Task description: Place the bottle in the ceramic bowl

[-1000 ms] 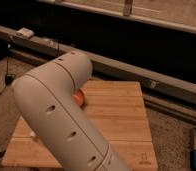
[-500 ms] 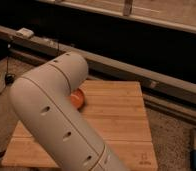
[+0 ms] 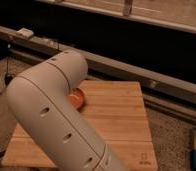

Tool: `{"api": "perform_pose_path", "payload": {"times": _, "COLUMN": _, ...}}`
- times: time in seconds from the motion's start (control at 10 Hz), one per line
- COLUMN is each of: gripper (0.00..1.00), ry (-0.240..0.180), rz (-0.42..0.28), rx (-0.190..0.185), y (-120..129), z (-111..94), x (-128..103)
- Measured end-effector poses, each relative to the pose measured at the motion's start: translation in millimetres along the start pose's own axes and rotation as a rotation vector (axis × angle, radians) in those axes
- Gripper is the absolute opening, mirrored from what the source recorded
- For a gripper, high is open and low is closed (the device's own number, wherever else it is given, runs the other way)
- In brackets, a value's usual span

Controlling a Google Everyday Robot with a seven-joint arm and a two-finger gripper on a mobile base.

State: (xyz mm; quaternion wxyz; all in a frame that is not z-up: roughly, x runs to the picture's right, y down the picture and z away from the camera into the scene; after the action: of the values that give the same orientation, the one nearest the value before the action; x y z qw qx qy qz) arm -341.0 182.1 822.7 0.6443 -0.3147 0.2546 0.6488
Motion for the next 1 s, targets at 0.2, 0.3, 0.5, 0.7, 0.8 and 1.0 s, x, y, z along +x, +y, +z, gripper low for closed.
{"api": "perform_pose_path", "payload": {"times": 0.2, "gripper": 0.05, "ry": -0.027, "rz": -0.041, "rx": -0.005, "y": 0.8, "z": -20.2, "x": 0.7}}
{"api": "perform_pose_path", "payload": {"times": 0.3, "gripper": 0.01, "ry": -0.032, "rz": -0.054, "rx": -0.006, "y": 0.9, "z": -24.5, "x": 2.3}}
{"api": "perform_pose_path", "payload": {"times": 0.5, "gripper": 0.00, "ry": -0.059, "rz": -0.086, "rx": -0.024, "y": 4.1, "z": -47.7, "x": 2.3}}
{"api": "perform_pose_path", "payload": {"times": 0.7, "gripper": 0.00, "ry": -0.070, "rz": -0.096, "rx": -0.037, "y": -3.4, "z": -72.7, "x": -7.8}}
{"api": "perform_pose_path", "payload": {"times": 0.8, "gripper": 0.00, "ry": -0.074, "rz": -0.095, "rx": -0.044, "y": -12.3, "z": -83.1, "x": -18.0}}
{"api": "perform_pose_path", "payload": {"times": 1.0, "gripper": 0.00, "ry": -0.078, "rz": -0.082, "rx": -0.062, "y": -32.1, "z": -101.0, "x": -40.1}}
